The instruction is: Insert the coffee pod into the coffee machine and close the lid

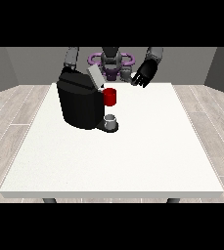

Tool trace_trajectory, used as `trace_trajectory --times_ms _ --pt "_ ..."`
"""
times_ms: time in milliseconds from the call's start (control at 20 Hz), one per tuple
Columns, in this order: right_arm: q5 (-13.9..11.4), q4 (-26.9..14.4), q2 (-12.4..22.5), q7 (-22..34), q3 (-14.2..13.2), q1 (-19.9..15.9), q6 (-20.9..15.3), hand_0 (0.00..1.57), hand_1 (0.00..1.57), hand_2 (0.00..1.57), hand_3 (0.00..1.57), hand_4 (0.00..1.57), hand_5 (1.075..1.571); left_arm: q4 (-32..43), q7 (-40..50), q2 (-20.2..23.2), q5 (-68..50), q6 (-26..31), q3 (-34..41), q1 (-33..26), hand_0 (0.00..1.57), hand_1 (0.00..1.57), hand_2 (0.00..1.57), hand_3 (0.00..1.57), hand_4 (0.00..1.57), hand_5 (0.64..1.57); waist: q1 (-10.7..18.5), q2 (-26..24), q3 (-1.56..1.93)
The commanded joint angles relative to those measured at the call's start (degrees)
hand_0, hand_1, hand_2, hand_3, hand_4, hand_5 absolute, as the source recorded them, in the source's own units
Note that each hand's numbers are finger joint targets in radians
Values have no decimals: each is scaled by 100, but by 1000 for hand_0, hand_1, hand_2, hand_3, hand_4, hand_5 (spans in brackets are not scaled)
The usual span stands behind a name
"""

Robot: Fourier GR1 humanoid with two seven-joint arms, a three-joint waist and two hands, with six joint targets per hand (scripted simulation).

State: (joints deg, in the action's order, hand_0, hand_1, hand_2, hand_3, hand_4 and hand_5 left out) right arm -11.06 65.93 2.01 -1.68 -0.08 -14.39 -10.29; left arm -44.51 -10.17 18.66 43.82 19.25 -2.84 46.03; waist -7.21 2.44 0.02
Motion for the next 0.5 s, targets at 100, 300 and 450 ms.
trace_trajectory --times_ms 100,300,450 --pt "246 220 98 236 -197 -461 176 0 0 0 0 0 1571 -73 81 232 -48 368 220 682 1340 1340 1372 1351 562 1571 -205 153 -1" --pt "134 240 -30 -197 43 -369 225 0 0 0 0 0 1571 57 652 158 -339 538 679 1297 956 956 1160 1358 517 1571 -456 341 -1" --pt "-19 431 -65 21 123 -304 42 0 0 0 0 0 1571 149 982 62 -378 551 774 1467 1202 1202 1240 1256 491 1571 -681 175 -2"
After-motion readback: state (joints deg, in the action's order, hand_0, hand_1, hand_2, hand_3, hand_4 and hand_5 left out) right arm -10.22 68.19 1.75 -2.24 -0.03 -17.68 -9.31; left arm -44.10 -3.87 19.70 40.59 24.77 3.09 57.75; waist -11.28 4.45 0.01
